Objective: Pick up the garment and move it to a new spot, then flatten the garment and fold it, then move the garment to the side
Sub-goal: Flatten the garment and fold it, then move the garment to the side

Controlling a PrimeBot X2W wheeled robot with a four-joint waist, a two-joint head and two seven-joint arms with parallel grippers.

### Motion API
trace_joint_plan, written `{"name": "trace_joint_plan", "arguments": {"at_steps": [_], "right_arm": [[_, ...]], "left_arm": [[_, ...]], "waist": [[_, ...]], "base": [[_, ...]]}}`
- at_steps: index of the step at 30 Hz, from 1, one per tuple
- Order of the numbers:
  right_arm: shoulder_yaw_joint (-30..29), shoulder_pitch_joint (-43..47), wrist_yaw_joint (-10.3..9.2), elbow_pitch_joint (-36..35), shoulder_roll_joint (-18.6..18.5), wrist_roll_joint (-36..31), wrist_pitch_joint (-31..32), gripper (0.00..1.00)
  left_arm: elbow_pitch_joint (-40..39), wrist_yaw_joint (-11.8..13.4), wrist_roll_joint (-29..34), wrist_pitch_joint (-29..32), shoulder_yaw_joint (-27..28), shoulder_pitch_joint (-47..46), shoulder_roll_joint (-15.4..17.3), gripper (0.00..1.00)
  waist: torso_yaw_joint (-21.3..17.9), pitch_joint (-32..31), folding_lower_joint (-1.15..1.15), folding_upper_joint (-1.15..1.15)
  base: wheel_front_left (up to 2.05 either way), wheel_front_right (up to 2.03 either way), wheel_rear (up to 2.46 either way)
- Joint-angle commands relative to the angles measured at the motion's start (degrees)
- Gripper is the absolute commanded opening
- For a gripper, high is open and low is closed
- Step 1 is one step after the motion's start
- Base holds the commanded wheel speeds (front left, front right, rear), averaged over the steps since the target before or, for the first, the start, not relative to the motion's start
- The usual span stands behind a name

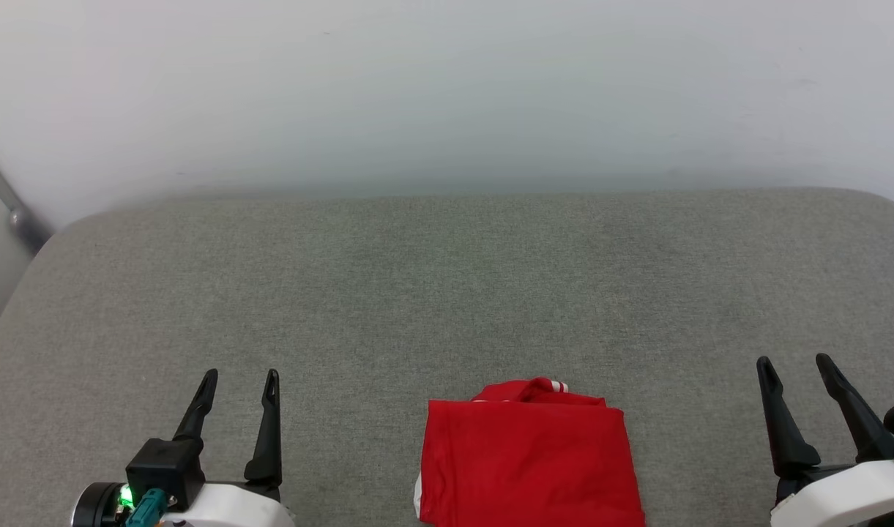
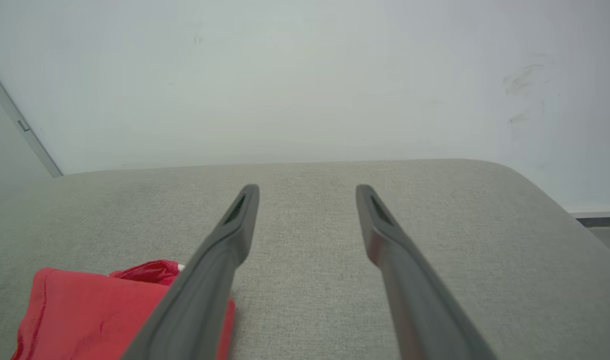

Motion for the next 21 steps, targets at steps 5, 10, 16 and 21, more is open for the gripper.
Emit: {"name": "trace_joint_plan", "arguments": {"at_steps": [5, 10, 16, 21], "right_arm": [[0.14, 1.31, -0.03, -2.50, 1.11, -0.92, 0.79, 1.00], [0.69, 1.54, -0.03, -3.90, 1.21, -1.05, 2.19, 1.00], [-0.50, 1.83, -0.03, -4.03, 1.39, 0.89, 5.18, 1.00], [-6.43, 2.66, -0.03, -0.05, -0.18, 6.30, 13.06, 1.00]], "left_arm": [[0.05, 0.35, -0.62, -0.10, -0.02, 0.82, -0.03, 1.00], [0.27, 0.33, -0.97, -0.18, 0.10, 0.66, -0.46, 1.00], [0.33, 0.42, -0.83, -0.32, 0.63, 0.21, -0.36, 1.00], [0.37, -0.43, -1.10, -0.38, 0.45, -1.06, -1.11, 1.00]], "waist": [[-0.17, 0.05, 0.00, 0.00], [-0.22, 0.31, 0.00, 0.00], [-0.29, 0.62, 0.00, 0.00], [0.64, 1.10, 0.00, 0.00]], "base": [[0.00, 0.00, 0.00], [0.00, 0.00, 0.00], [0.00, 0.00, 0.00], [0.00, 0.00, 0.00]]}}
